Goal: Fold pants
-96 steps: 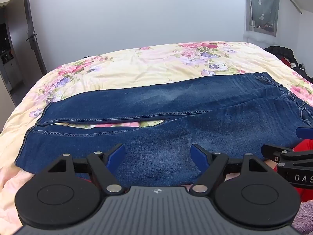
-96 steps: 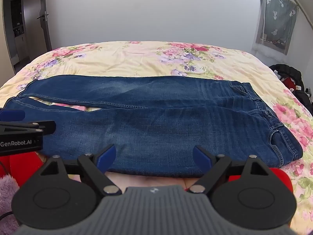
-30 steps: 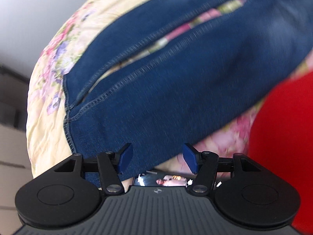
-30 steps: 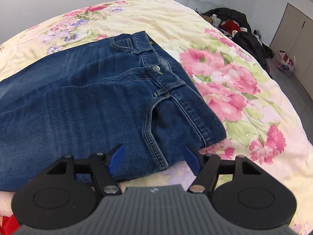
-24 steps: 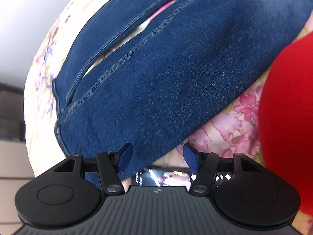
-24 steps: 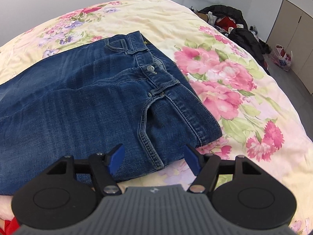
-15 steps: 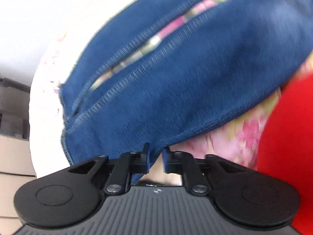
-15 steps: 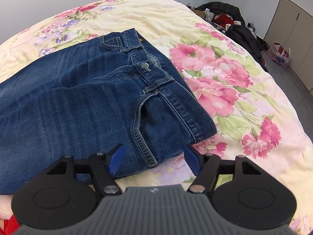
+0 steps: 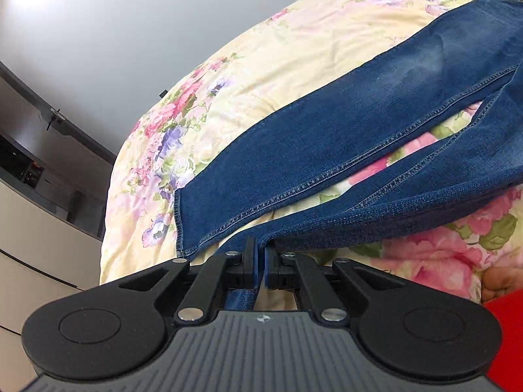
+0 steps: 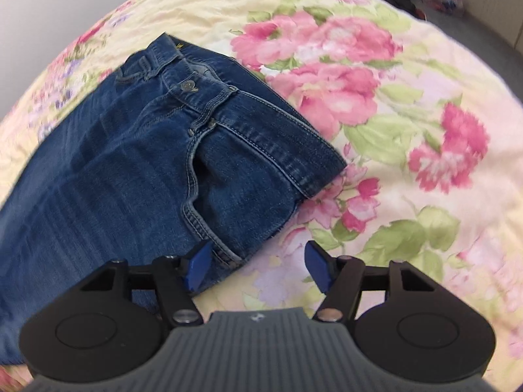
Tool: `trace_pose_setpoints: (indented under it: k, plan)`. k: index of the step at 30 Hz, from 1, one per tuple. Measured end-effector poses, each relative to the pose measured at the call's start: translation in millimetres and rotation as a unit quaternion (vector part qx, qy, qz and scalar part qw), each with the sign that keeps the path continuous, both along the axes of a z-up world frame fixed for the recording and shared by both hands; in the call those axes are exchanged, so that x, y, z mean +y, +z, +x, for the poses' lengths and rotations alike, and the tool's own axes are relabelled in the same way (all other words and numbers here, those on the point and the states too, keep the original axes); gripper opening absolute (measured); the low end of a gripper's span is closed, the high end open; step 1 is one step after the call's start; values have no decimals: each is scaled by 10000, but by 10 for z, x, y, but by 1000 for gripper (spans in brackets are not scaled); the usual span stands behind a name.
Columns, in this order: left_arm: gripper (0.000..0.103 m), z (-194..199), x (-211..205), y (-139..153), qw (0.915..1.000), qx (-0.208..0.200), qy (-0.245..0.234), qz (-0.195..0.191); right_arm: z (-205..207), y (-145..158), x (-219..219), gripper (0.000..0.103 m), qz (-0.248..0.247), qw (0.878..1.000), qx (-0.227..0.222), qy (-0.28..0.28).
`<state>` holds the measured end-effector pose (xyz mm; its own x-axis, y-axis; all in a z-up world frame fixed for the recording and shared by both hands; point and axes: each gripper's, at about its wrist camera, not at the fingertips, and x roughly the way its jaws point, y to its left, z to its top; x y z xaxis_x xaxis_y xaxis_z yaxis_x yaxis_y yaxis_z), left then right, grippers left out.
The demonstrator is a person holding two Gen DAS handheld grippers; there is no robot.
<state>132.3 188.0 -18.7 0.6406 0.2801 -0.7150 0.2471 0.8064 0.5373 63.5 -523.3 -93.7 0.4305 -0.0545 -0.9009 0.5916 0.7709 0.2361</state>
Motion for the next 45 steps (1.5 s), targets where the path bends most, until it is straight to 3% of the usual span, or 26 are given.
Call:
trace_pose_setpoints:
  k: [2,5,8,16,21,25,32,37,40,42,45]
  plan:
    - [3,-7,-8,16,10000,9,43,25,34,-91,-40,53,238,9996,-13,-121]
    - [3,-72,-4,60,9999,28,110,24,46,-157,-78,27,667,9972,-124,-301]
    - [3,-88,-4,41,9998,42,212,0,81,56,-5,14,433,9981,-412,-154]
    - [3,203,76,254,9963,-263,771,-264,541,772,93,8,234,9893,-1417,237]
    - [3,561,137,367,9934,-320,1029,-397,1168,1071,145,8,102,9849,-1682,405]
    - [3,989,176,351,9904,-315,1263,-461,1812,1145,236,7,-107,9843,-1692,496]
    - [3,1902,130,-25,9895,11,1434,-170,3057,866,317,6,-452,9855,-1495,662]
    - [4,2422,109,-476,9890,372,1431,39,3762,372,366,5,-591,9890,-1067,835]
    - [6,2579,112,-736,9883,573,1409,122,3985,75,366,5,-559,9918,-750,876]
    - [16,2618,137,-854,9884,617,1381,144,4048,-73,350,6,-533,9929,-638,854]
    - [23,2618,174,-923,9895,648,1291,96,4096,-180,345,9,-481,9935,-581,848]
